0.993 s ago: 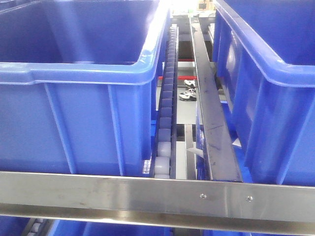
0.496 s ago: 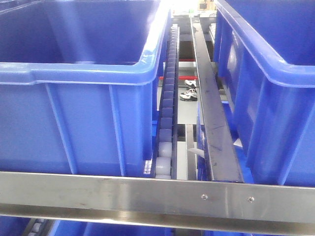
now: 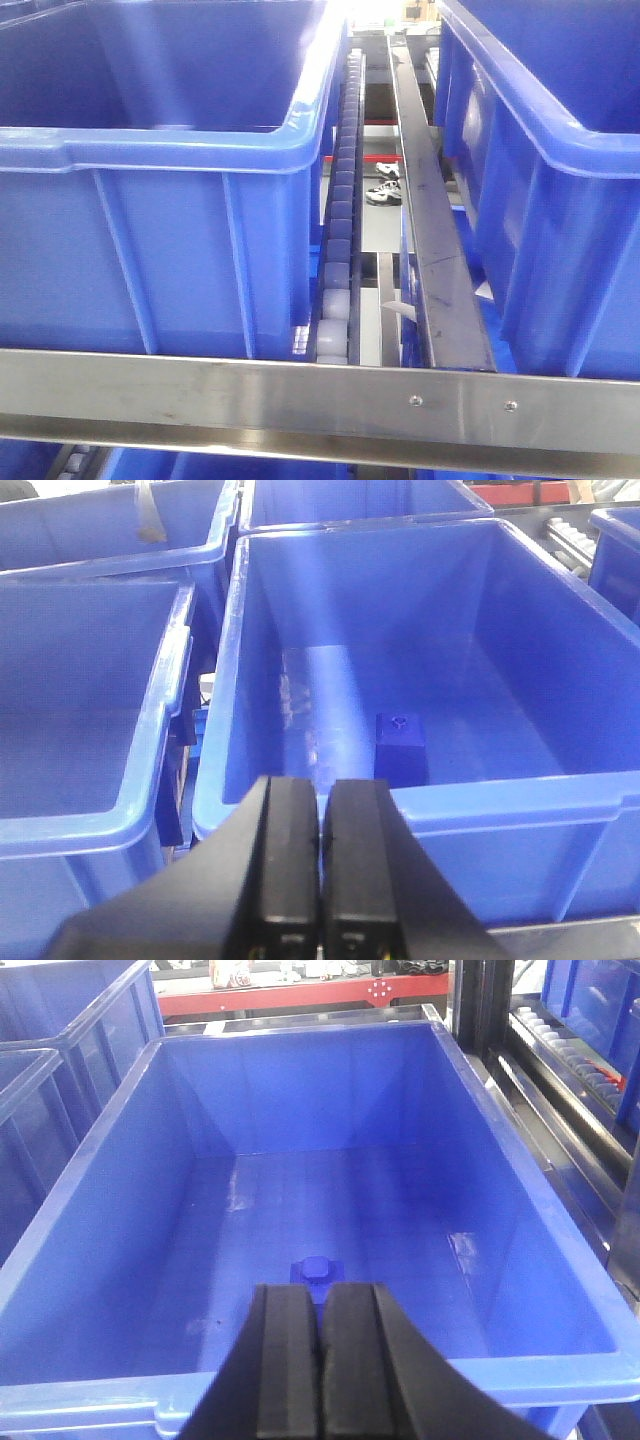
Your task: Pick and sort blue part to right shelf
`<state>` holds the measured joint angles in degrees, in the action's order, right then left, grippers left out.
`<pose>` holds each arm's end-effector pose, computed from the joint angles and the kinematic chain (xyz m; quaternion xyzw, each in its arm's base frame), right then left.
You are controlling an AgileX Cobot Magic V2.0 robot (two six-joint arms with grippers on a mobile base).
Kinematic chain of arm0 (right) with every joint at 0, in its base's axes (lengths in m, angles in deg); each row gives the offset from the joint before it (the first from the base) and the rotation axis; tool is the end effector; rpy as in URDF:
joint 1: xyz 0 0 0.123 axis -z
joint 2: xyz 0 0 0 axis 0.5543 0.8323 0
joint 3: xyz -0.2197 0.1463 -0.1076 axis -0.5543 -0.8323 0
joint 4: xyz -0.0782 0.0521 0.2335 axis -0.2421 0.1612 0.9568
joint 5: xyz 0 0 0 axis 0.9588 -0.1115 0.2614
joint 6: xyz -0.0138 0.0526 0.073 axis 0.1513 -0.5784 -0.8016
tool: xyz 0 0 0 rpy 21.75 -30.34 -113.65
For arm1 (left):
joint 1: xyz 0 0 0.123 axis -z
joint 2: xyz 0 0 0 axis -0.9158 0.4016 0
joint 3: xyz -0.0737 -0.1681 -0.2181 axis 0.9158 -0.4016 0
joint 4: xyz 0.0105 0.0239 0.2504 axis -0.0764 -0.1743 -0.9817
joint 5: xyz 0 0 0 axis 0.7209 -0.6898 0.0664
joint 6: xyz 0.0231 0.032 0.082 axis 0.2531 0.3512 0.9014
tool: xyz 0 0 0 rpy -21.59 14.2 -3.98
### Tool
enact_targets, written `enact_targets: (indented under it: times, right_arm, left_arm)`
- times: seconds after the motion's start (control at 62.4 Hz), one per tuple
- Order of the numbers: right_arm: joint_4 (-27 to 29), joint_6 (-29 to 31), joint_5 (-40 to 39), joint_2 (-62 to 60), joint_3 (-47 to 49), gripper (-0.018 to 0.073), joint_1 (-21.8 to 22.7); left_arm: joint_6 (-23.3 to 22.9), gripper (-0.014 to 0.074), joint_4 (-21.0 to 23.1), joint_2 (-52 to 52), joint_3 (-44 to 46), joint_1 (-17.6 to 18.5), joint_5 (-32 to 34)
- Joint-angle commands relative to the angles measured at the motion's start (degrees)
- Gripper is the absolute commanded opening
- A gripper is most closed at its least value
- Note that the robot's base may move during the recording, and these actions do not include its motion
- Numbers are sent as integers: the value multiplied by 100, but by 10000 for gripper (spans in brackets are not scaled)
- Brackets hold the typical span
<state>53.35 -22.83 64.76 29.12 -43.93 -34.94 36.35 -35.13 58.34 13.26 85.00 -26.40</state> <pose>0.0034 -0.0104 0.3088 0.0823 0.7275 0.0133 0.6810 0.0076 0.0136 0.3127 0.0706 0.7427 -0.0405 0.6647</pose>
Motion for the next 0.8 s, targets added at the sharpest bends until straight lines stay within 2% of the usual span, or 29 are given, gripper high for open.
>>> enact_targets:
  times: [0.0,0.048,0.112,0.288,0.416,0.529,0.673,0.721,0.785]
  right_arm:
    - [-53,19,-532,-54,144,33,24]
    - [-53,19,-532,-54,144,33,24]
    - [-53,19,-532,-54,144,33,24]
    - [-53,19,-532,-54,144,33,24]
    - [-53,19,-532,-54,144,33,24]
    - [-55,19,-538,-54,133,33,24]
    - [-55,19,-543,-54,107,33,24]
    - [-55,19,-537,-54,107,33,24]
    - [-55,19,-543,-54,107,33,24]
  left_arm:
    - [-63,125,96,104,128,-98,662]
    - [-24,125,301,104,74,-358,912]
    - [254,125,612,104,-67,-745,1234]
    - [315,125,1298,-15,-980,-1686,2180]
    - [700,125,1753,-236,-1638,-2137,2699]
    - [756,125,1884,-226,-2290,-2241,3425]
    - [756,125,1884,-226,-3175,-2229,4702]
    - [756,125,1884,-226,-3098,-2193,4320]
    - [756,125,1884,-226,-3135,-2120,4386]
